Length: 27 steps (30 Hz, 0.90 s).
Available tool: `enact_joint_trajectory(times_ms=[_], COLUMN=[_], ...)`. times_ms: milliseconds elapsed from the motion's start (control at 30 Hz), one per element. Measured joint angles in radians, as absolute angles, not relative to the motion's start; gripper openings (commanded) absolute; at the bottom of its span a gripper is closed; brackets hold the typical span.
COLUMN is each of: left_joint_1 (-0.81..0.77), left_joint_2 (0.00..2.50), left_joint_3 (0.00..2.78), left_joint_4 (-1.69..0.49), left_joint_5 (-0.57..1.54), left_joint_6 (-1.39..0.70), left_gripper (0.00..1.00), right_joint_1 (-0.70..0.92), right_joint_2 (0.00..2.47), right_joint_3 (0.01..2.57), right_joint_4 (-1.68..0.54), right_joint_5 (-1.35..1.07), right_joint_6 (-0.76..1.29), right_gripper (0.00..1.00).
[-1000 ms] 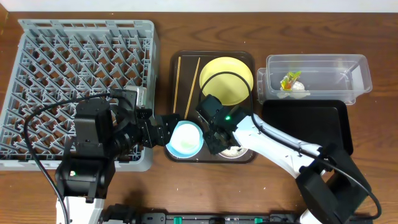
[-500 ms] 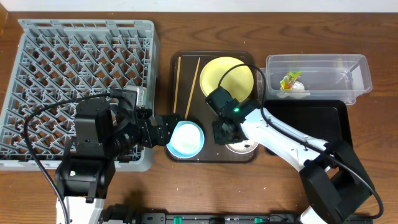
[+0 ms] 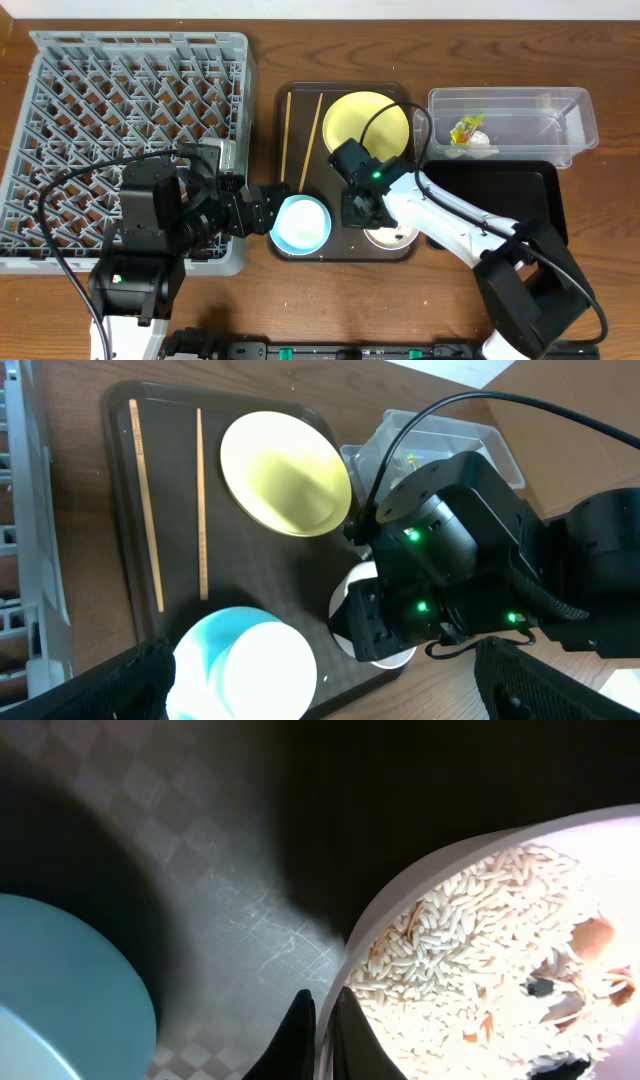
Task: Sort waste into correct bins and load items into the dishwasher
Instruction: 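Move the right gripper to the white rice bowl and grasp its rim, then tip the white bowl over the black tray to dump the rice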
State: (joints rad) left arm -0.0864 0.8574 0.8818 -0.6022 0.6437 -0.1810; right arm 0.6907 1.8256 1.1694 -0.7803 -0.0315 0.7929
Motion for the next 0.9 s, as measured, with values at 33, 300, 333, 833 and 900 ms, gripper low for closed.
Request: enact_joint_trajectory(times_ms=[33, 300, 333, 833, 900], left_joint_1=[-0.086, -0.086, -0.086, -0.086, -0.086], left_joint_2=[0.857, 0.857, 0.857, 0.857, 0.857], left_joint_3=[0.882, 0.882, 0.882, 0.882, 0.882], left_joint_4=[-0.602, -0.602, -0.602, -0.602, -0.602], left_joint_5=[0.644, 0.644, 0.644, 0.644, 0.644], left_joint_6=[-0.181, -0.181, -0.181, -0.181, -0.181], left_gripper=[0.96, 0.96, 0.96, 0.96, 0.96], right_joint_1=[0.682, 0.52, 0.498, 0.162, 0.146], right_joint_2=[1.826, 1.769, 1.758, 1.707, 1.707], right_joint_3=[1.171, 1.176, 1.176, 1.176, 1.176], right_joint_4=[-0.78, -0.752, -0.751, -0.958, -0.982], right_joint_5=[-0.041, -0.29, -0.328, -0.738, -0.747], right_joint_6=[0.791, 0.567, 0.536, 0.203, 0.174], right_gripper=[0.01, 0.01, 0.01, 0.01, 0.01])
